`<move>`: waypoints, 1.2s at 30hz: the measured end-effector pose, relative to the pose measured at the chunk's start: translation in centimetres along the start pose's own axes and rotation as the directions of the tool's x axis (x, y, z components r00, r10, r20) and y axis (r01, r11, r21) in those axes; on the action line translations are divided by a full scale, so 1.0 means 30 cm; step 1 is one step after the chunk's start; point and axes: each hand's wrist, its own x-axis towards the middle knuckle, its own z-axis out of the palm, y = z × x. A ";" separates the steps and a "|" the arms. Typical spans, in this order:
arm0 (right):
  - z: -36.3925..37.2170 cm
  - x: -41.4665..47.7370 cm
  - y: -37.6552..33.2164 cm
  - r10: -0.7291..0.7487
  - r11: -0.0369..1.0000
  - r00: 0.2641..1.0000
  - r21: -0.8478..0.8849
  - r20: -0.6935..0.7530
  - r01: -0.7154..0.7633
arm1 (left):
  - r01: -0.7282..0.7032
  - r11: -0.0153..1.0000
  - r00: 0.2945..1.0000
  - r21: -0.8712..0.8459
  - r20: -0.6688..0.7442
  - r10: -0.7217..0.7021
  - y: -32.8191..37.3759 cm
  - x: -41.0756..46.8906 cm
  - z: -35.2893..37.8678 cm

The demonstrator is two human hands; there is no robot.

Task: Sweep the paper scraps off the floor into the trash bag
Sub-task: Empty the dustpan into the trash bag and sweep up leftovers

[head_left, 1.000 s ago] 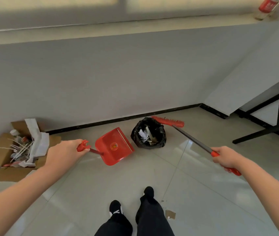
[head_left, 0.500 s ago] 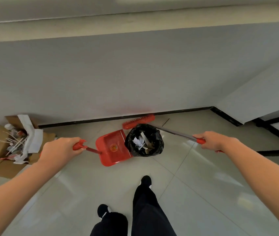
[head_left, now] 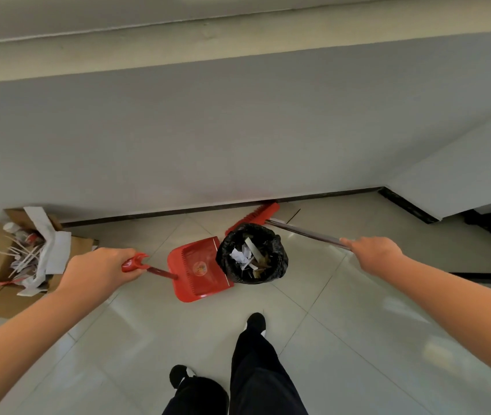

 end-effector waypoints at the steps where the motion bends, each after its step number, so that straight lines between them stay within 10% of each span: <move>1: 0.030 -0.005 0.008 0.021 0.999 1.000 0.029 0.014 -0.022 | -0.001 1.000 1.000 0.002 -0.005 0.001 -0.003 0.006 0.000; 26: 0.570 -0.413 0.002 0.337 0.795 0.899 0.427 0.279 -0.430 | -0.160 0.985 0.986 0.058 -0.030 0.162 0.028 -0.018 0.029; 36: 0.719 -0.821 -0.608 0.325 0.409 0.816 0.707 0.478 -0.577 | -0.279 0.959 0.960 0.051 -0.015 0.280 -0.122 -0.150 0.159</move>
